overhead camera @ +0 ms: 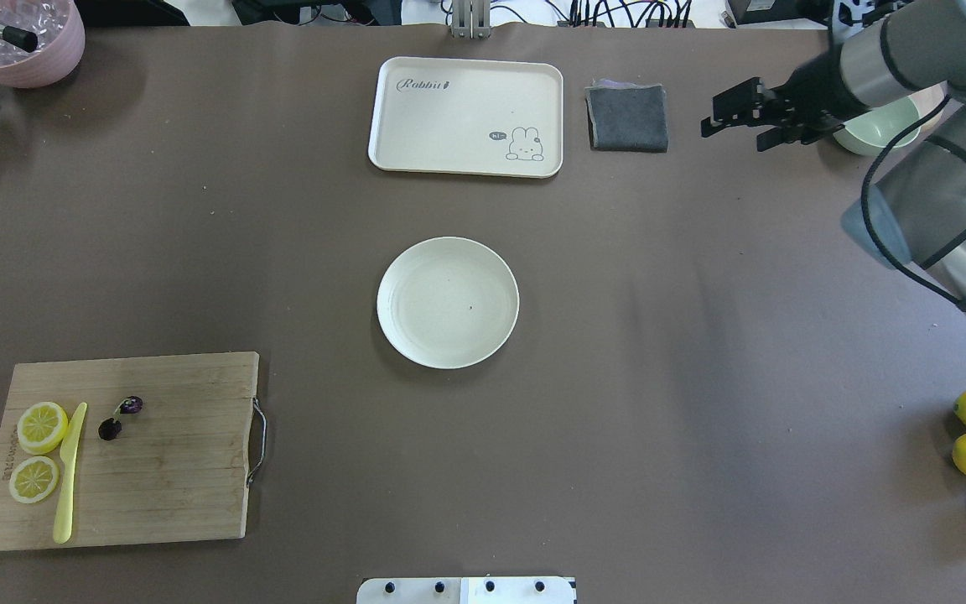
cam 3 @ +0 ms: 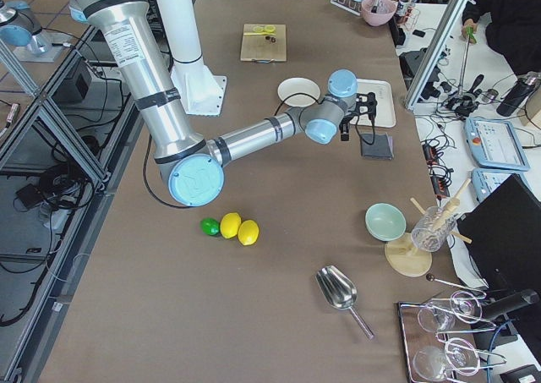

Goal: Place red cherry on plate
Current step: 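Open the right gripper and withdraw it while the left arm reaches toward the cutting board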

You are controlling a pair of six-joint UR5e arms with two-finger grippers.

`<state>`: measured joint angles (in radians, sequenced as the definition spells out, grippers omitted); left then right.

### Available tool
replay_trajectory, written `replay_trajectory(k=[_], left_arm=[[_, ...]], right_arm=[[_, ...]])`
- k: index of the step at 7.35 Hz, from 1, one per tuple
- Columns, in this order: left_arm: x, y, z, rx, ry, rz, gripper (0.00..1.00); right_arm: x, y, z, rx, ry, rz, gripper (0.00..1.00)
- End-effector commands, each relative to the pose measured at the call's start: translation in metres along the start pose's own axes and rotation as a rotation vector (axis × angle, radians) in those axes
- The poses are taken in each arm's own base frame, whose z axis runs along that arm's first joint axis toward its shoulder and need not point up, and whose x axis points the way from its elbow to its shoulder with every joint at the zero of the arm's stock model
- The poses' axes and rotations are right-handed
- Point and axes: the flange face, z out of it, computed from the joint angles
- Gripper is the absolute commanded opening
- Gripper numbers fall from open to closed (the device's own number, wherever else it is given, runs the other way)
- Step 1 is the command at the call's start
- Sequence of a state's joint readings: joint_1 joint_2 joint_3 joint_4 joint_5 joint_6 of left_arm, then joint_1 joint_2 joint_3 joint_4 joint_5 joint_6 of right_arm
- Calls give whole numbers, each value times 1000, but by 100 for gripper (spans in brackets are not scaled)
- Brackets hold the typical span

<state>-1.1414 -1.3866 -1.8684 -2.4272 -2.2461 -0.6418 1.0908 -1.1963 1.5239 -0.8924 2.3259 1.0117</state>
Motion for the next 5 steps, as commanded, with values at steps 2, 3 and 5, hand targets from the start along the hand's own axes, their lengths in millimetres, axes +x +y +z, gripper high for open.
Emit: replay_trajectory(k=[2, 3, 5], left_arm=[[101, 46, 31, 3, -11, 11, 97], [120, 54, 40, -4, -30, 24, 97], [153, 77, 67, -42, -90, 72, 97]], right_arm=[[63, 12, -35, 12, 29, -7, 100], [66, 13, -36, 12, 33, -3, 100], [68, 14, -36, 13, 35, -2, 100]])
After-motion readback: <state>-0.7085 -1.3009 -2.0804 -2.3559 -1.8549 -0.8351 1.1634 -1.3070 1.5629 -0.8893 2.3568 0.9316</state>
